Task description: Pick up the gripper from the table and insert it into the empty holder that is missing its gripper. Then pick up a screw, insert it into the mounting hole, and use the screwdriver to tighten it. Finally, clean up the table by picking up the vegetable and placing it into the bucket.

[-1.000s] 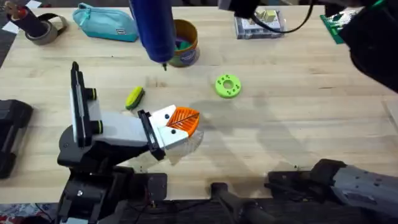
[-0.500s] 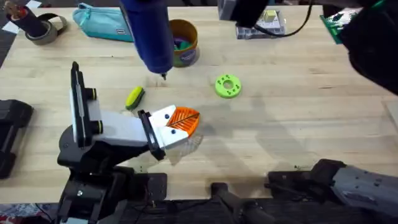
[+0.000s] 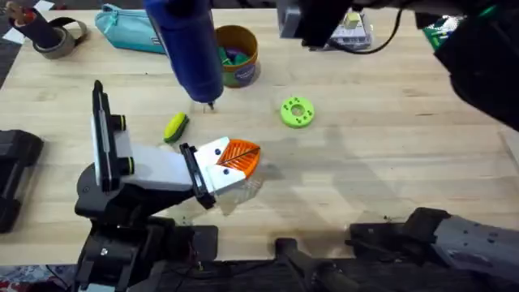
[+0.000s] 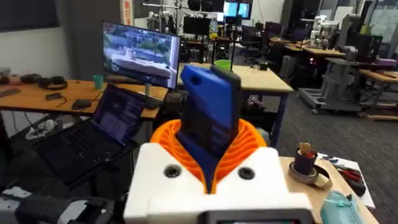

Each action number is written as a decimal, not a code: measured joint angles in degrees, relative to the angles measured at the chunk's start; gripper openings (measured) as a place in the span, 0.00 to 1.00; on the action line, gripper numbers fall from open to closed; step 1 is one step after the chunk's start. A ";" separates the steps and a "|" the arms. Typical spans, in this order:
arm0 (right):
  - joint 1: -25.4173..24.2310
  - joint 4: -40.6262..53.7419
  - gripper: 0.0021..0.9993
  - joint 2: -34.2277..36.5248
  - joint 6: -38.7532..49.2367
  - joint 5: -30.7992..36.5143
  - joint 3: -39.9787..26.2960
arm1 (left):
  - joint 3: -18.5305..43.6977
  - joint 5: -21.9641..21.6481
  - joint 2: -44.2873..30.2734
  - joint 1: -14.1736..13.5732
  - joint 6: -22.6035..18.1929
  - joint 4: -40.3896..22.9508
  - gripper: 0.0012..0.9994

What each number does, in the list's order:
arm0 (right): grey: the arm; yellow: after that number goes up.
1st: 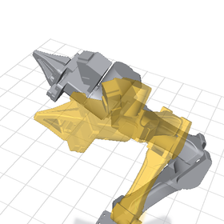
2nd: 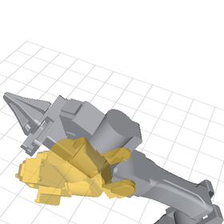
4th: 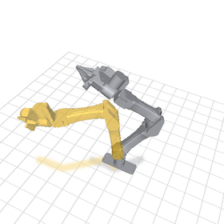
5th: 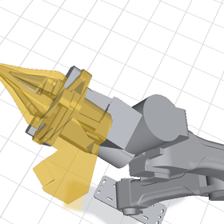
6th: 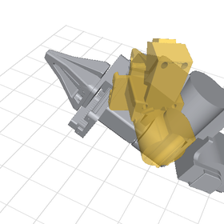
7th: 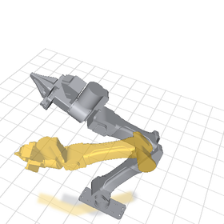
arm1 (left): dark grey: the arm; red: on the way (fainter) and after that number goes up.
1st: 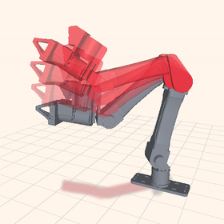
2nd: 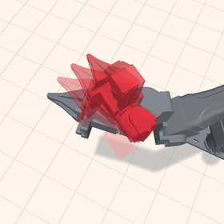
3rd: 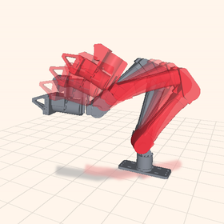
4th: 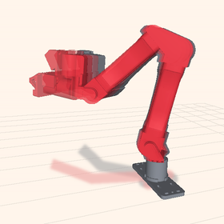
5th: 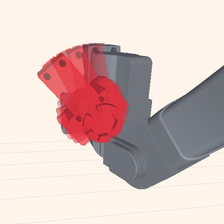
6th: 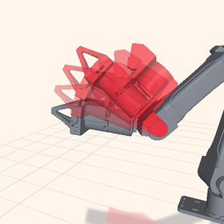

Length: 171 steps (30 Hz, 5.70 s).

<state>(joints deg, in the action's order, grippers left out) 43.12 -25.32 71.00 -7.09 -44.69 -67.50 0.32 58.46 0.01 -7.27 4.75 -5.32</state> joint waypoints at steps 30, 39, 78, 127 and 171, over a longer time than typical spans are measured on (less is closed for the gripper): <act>1.76 -6.27 0.02 -0.01 2.42 0.03 7.93 | 0.00 0.00 -0.02 0.00 0.00 0.00 0.01; 2.47 -7.16 0.02 0.00 2.47 0.01 9.84 | 0.00 0.00 -0.01 0.00 0.00 0.00 0.01; 3.01 -16.16 0.02 1.54 2.64 0.03 17.08 | 0.00 0.00 -0.02 0.00 0.00 0.00 0.01; 4.01 -15.79 0.02 3.00 2.62 0.03 17.56 | 0.00 -0.02 0.00 0.00 -0.04 0.00 0.01; 4.01 -17.26 0.02 3.28 3.30 0.02 18.50 | 0.00 0.00 -0.02 0.00 -0.22 0.00 0.01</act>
<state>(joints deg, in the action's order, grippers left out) 47.13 -42.58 74.28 -3.79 -44.66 -48.99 0.32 58.46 -0.01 -7.27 4.54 -5.32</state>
